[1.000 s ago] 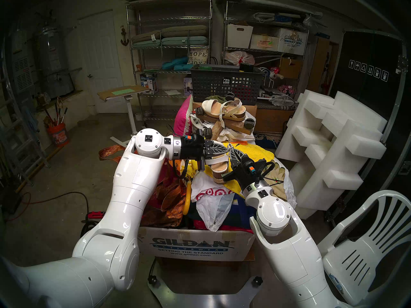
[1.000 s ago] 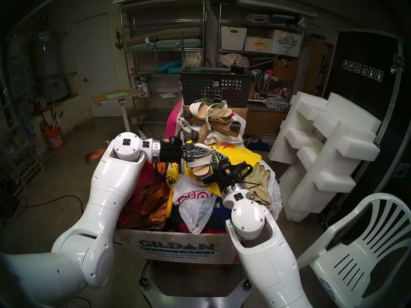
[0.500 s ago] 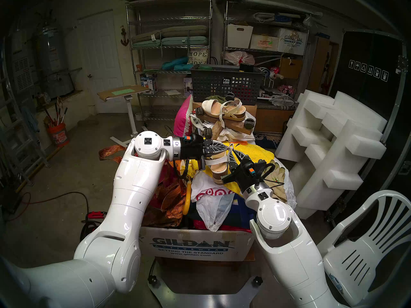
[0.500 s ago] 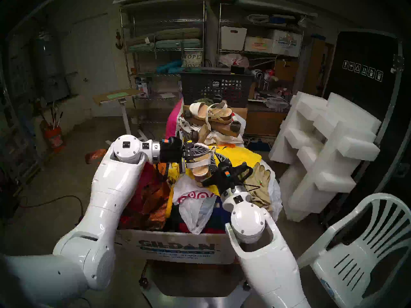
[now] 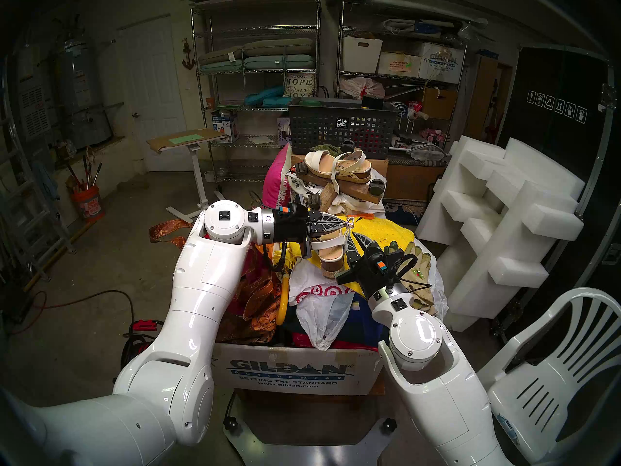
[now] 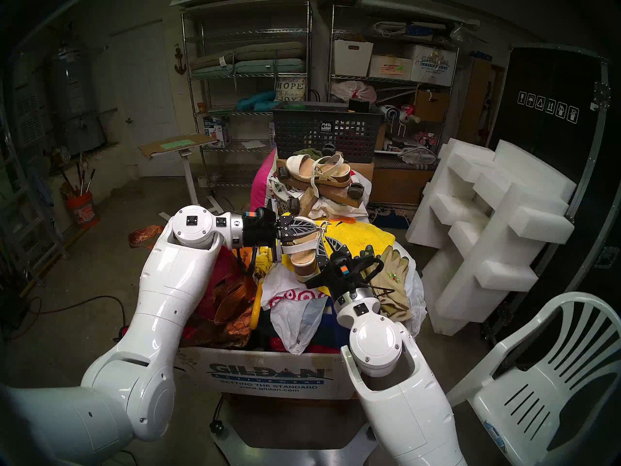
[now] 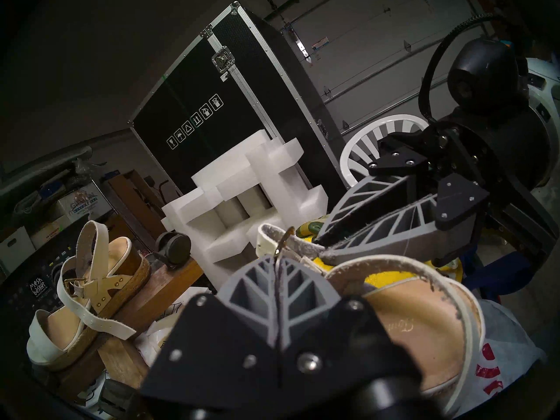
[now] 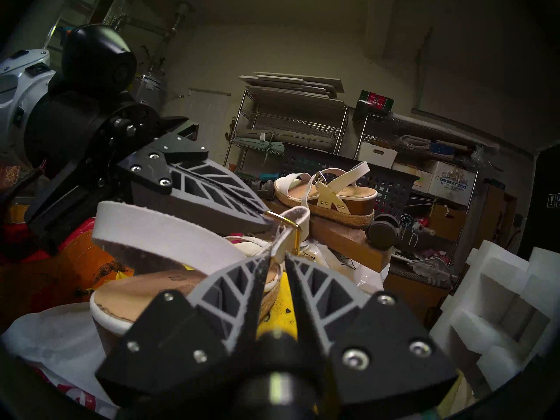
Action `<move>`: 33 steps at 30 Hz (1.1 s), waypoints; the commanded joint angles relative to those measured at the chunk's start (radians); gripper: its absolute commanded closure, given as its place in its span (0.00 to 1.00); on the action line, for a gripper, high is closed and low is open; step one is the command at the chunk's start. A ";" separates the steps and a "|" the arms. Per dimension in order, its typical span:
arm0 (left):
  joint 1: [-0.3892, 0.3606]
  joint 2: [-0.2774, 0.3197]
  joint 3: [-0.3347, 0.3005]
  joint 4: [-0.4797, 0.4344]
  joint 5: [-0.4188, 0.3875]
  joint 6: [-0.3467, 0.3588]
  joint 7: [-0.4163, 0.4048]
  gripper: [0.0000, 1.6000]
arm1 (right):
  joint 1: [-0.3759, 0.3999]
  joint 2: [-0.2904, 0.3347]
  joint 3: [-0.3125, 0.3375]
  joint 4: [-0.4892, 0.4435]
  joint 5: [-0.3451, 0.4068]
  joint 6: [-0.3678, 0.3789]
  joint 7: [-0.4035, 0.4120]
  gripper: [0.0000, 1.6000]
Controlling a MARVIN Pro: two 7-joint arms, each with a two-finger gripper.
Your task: Unbuckle a shoe
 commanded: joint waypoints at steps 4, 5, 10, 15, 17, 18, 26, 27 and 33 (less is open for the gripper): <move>-0.020 -0.013 0.002 -0.017 -0.007 0.017 -0.004 1.00 | 0.030 -0.002 0.009 -0.006 0.011 -0.014 0.009 0.58; -0.020 -0.013 0.003 -0.016 -0.006 0.018 -0.004 1.00 | 0.031 -0.002 0.009 -0.005 0.012 -0.014 0.010 0.58; -0.021 -0.013 0.004 -0.014 -0.004 0.022 -0.006 1.00 | 0.039 -0.002 0.014 0.005 0.012 -0.014 0.015 0.68; -0.024 -0.012 0.005 -0.009 -0.007 0.027 -0.012 1.00 | 0.048 -0.001 0.014 0.013 0.009 -0.019 0.021 1.00; -0.024 -0.012 0.005 -0.009 -0.008 0.028 -0.015 1.00 | 0.053 -0.003 0.015 0.016 0.008 -0.020 0.022 1.00; -0.024 -0.012 0.005 -0.008 -0.009 0.029 -0.016 1.00 | 0.057 -0.006 0.015 0.019 0.003 -0.029 0.016 1.00; -0.018 -0.008 0.000 -0.013 -0.013 0.033 -0.036 1.00 | 0.084 -0.013 0.014 0.024 -0.002 -0.032 0.017 1.00; -0.017 -0.008 -0.001 -0.015 -0.013 0.034 -0.038 1.00 | 0.085 -0.014 0.014 0.024 -0.003 -0.032 0.016 1.00; -0.009 -0.002 -0.006 -0.025 -0.016 0.038 -0.053 1.00 | 0.089 -0.018 0.011 0.028 -0.009 -0.034 0.015 1.00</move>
